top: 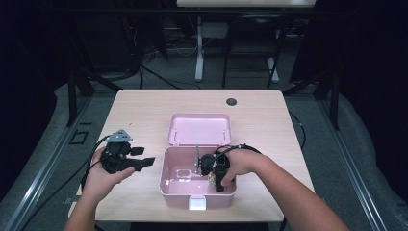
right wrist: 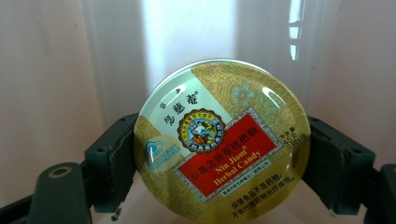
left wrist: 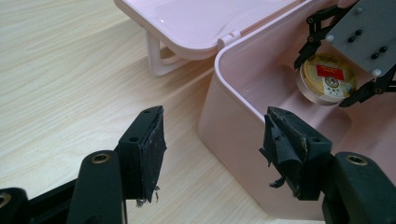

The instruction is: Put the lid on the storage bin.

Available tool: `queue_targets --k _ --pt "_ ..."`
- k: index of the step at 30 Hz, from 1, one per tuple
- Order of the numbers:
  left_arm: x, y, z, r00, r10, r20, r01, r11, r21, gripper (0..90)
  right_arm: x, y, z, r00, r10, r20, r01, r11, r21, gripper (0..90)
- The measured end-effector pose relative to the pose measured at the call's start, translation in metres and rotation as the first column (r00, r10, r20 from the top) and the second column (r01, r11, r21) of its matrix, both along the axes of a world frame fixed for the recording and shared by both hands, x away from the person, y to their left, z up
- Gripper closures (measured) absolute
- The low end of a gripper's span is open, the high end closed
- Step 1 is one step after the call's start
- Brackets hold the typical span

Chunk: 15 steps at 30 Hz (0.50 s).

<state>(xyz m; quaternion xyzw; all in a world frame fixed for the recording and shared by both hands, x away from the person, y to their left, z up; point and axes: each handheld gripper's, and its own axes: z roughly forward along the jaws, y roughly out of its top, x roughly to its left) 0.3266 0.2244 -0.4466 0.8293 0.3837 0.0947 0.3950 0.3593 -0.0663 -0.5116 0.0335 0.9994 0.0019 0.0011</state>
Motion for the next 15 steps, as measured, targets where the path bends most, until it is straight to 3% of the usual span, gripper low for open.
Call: queue_targets --k 7,15 --pt "-0.0003 -0.0005 0.0004 1.0 -0.007 -0.001 0.007 0.9999 -0.008 38.4 0.0009 -0.0005 -0.0036 0.9998 -0.015 -0.013 0.015 1.0 0.016 19.4" --pt "0.0004 -0.0005 -0.0011 1.0 -0.001 -0.004 0.001 0.9999 -0.013 38.3 0.0016 0.0003 -0.0071 0.9996 -0.015 -0.023 0.015 1.0 0.003 19.4"
